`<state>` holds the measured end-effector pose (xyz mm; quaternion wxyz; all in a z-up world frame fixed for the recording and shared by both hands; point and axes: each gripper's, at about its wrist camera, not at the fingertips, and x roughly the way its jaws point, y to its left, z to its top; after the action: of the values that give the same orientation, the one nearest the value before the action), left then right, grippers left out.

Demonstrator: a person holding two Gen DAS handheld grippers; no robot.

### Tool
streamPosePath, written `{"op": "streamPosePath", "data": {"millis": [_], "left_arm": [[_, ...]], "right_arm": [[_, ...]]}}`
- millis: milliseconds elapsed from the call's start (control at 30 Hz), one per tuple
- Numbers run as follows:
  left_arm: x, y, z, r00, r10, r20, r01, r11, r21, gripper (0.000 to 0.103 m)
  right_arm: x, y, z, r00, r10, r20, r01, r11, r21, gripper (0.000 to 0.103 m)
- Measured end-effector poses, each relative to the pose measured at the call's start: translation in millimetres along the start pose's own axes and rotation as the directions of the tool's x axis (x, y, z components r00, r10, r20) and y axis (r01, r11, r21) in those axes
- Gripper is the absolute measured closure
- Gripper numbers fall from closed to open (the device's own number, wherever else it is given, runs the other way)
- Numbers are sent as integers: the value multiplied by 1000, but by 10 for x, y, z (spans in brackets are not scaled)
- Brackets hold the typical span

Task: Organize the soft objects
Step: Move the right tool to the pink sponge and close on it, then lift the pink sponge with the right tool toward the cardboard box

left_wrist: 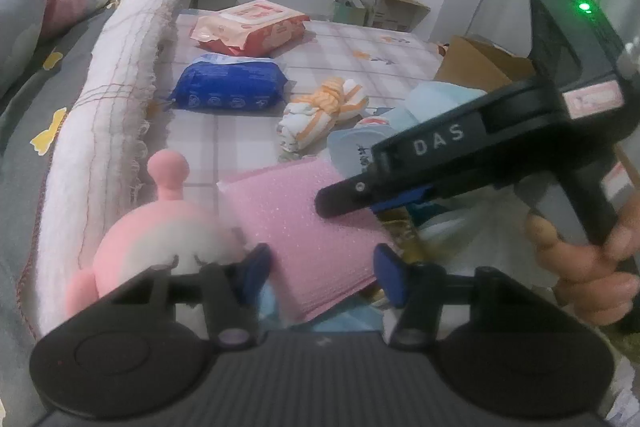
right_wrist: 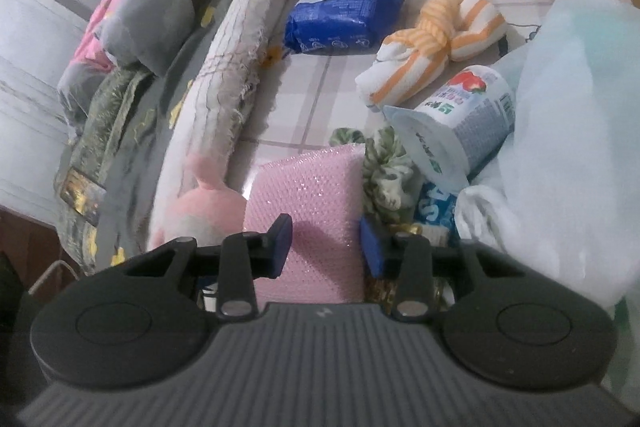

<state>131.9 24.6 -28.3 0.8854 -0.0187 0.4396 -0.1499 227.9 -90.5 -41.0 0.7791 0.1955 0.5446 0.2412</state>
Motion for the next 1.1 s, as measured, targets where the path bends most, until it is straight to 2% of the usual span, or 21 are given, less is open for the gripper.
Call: {"op": "streamPosePath", "data": {"millis": [133, 200, 267, 333, 567, 800, 967, 1100], "left_arm": [[-22, 21, -4, 1000, 2, -2, -2, 1000, -5, 46], [-28, 45, -2, 1000, 6, -12, -6, 1000, -24, 43], [-27, 54, -4, 1000, 16, -23, -17, 999, -39, 35], [-20, 42, -8, 999, 22, -28, -23, 999, -37, 33], [61, -26, 6, 998, 39, -46, -40, 999, -16, 35], [-252, -127, 80, 999, 40, 32, -40, 999, 16, 35], [-451, -372, 271, 995, 49, 90, -57, 994, 92, 35], [-499, -670, 511, 992, 27, 125, -47, 985, 164, 35]], "right_arm": [[-95, 6, -28, 1000, 7, 19, -7, 1000, 0, 73], [-120, -12, -37, 1000, 18, 20, -18, 1000, 12, 75], [-118, -32, -49, 1000, 19, 14, -19, 1000, 23, 75], [-110, -37, -68, 1000, 20, 7, -20, 1000, 24, 75], [-59, -34, -70, 1000, 28, -5, -28, 999, 29, 74], [-302, 50, -122, 997, 68, 33, -69, 997, 20, 75], [-653, 94, -115, 987, 98, 123, -98, 995, -9, 75], [-1043, -25, -73, 972, 114, 206, -115, 993, -7, 75]]}}
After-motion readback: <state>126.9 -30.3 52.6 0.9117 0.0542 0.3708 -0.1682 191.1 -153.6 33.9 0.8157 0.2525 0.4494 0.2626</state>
